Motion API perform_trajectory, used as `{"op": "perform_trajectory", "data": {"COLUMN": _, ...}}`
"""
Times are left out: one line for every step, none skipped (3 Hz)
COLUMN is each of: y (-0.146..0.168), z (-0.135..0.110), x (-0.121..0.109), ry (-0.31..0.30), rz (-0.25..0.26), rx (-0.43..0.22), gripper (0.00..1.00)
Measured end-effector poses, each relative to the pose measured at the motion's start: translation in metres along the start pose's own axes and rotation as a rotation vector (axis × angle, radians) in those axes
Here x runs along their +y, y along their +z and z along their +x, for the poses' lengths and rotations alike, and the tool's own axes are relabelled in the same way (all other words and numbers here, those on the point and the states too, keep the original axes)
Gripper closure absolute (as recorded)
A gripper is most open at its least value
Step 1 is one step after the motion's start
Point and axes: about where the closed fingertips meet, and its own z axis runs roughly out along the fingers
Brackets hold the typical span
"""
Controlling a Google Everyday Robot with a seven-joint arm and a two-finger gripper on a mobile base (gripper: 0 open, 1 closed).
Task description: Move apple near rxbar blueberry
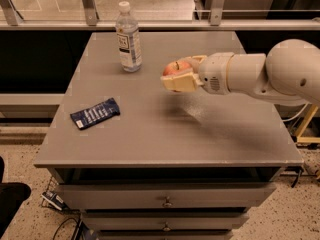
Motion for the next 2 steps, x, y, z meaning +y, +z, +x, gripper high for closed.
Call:
{"op": "perform_trajectory", "data": {"y": 0.015, "z": 0.014, "x": 0.032, "ry": -0.019, "rz": -0.086, "rx": -0.022, "gripper": 1.0}}
{"op": "perform_trajectory", "data": {"y": 0.032, "z": 0.021, "x": 0.066, "ry": -0.058, "rz": -0.192, "rx": -0.048, "gripper": 1.0}}
